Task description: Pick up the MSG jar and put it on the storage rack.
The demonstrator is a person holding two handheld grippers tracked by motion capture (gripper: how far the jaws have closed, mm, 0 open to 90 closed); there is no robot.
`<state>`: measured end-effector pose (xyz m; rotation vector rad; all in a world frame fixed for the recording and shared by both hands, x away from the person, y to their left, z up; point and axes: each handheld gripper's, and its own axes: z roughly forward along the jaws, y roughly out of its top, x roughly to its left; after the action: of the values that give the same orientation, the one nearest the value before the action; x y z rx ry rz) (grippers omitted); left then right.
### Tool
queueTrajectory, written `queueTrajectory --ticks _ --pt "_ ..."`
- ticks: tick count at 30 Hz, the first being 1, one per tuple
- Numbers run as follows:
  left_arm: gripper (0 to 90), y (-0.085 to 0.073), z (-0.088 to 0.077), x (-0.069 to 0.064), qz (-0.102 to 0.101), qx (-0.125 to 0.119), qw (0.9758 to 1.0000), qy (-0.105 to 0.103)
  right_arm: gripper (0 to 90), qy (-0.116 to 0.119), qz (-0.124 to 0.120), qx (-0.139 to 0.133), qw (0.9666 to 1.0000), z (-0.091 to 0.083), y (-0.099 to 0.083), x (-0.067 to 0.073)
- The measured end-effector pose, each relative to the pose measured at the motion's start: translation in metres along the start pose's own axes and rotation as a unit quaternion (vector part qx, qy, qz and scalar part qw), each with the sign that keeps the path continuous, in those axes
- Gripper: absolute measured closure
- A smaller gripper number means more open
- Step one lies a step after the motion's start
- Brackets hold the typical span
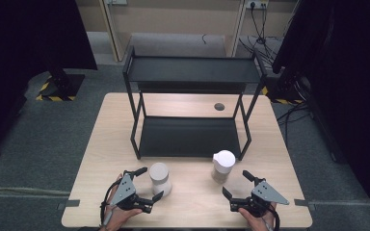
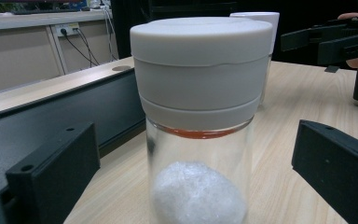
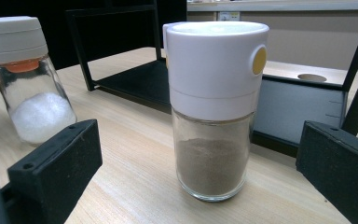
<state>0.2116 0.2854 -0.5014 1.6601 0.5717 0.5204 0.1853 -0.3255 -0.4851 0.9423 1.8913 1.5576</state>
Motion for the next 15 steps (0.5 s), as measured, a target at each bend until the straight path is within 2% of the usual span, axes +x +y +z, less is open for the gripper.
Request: queueTrajectory --ticks 15 --pt "0.2 -0.0007 -0.0013 0.0003 -0.004 -0.004 1.0000 0.003 0.5 0.001 0.006 -0.004 1.0000 0.0002 -0.0016 -0.0009"
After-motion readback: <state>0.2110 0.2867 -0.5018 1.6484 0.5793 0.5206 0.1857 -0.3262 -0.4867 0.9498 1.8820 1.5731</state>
